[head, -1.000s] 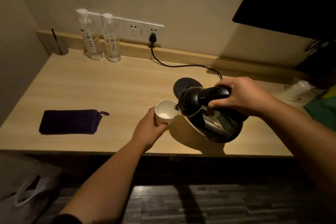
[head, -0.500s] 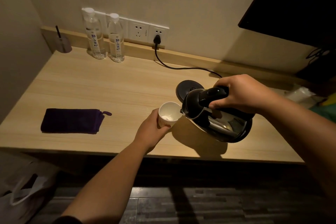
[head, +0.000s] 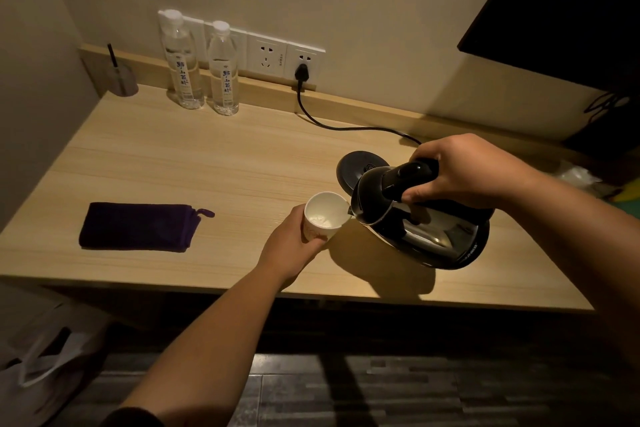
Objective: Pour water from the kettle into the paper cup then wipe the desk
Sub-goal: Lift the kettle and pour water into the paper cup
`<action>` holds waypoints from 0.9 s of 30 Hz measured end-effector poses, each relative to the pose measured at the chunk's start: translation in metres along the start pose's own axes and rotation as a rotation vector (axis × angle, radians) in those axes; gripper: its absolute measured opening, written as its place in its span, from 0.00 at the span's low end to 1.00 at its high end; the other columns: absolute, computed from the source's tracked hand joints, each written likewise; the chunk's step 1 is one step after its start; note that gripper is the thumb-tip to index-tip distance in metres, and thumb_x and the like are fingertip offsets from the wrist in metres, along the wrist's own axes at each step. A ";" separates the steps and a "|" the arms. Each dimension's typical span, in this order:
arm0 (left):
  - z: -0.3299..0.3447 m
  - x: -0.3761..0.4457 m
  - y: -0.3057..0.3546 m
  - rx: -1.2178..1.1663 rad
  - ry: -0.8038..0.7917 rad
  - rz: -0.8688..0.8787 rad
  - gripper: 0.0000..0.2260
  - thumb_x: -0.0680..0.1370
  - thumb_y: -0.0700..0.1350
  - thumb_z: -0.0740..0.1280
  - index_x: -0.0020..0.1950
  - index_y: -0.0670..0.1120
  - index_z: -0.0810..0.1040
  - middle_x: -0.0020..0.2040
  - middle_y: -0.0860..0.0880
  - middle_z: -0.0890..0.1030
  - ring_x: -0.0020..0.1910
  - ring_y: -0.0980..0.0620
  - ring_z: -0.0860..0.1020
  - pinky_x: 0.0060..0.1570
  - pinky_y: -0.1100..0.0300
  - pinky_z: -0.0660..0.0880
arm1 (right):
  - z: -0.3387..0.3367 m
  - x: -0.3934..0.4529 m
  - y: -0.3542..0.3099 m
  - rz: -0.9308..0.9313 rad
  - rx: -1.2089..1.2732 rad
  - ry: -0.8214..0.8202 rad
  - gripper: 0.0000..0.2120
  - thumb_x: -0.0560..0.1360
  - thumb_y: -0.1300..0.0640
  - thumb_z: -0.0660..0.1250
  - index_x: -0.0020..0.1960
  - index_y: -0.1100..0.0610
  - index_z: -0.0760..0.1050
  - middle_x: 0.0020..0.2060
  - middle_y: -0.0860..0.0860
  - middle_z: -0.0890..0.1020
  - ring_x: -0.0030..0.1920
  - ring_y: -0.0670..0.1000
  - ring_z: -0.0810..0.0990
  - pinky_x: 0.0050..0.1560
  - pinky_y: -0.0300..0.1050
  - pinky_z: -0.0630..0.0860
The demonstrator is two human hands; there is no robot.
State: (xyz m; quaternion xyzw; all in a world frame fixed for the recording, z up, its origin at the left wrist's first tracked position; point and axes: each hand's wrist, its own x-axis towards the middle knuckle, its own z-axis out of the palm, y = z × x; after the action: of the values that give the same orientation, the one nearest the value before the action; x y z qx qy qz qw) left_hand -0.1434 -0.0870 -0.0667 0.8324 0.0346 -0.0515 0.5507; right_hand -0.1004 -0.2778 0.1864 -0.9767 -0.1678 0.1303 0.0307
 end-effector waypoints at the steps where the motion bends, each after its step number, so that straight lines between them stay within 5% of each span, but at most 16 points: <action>1: 0.000 0.000 0.000 -0.001 0.000 0.002 0.28 0.72 0.52 0.72 0.69 0.58 0.64 0.57 0.60 0.75 0.54 0.56 0.74 0.51 0.56 0.75 | -0.001 0.000 0.000 0.000 -0.004 0.002 0.21 0.67 0.45 0.75 0.55 0.54 0.78 0.45 0.52 0.81 0.45 0.52 0.79 0.46 0.51 0.80; 27: 0.000 0.000 -0.001 0.016 0.004 0.009 0.28 0.73 0.51 0.72 0.70 0.57 0.64 0.57 0.59 0.75 0.53 0.56 0.73 0.49 0.58 0.73 | -0.010 0.006 -0.003 -0.021 -0.070 -0.027 0.20 0.67 0.45 0.75 0.55 0.53 0.78 0.43 0.52 0.82 0.42 0.51 0.78 0.41 0.45 0.78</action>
State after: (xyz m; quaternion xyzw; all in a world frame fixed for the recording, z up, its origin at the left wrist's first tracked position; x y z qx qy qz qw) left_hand -0.1433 -0.0865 -0.0676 0.8370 0.0314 -0.0479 0.5442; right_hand -0.0928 -0.2729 0.1952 -0.9735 -0.1827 0.1373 -0.0042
